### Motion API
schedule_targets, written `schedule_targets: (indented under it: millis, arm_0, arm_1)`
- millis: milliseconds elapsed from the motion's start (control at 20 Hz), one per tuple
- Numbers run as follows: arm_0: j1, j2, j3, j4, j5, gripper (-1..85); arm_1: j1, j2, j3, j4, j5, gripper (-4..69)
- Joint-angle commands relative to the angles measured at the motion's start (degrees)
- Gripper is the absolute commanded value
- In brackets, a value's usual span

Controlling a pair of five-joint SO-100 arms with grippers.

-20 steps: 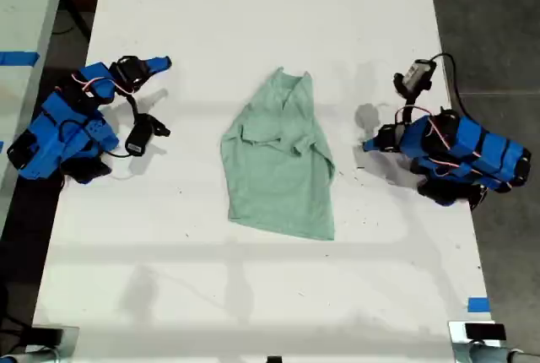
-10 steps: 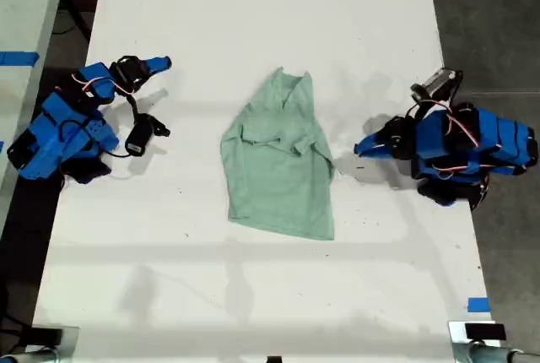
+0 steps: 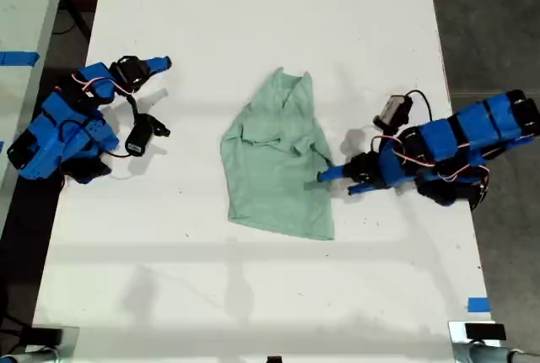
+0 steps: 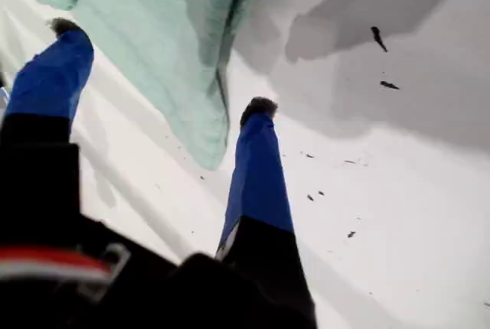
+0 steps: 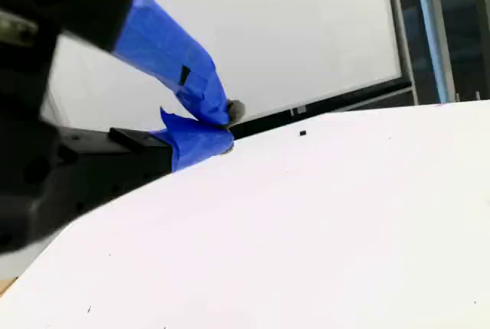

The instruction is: Fold t shirt

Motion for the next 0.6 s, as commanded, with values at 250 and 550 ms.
schedule_targets:
  millis: [250, 550]
  arm_0:
    - [0.35, 0.70, 2.37, -0.09, -0.62, -0.2]
    - [0.35, 0.70, 2.37, -0.09, -0.53, -0.2]
  arm_1:
    - [-2.29, -25.75, -5.80, -17.84, 0.00, 31.3]
    - [-0.62, -21.09, -11.16, -4.48, 1.93, 0.7]
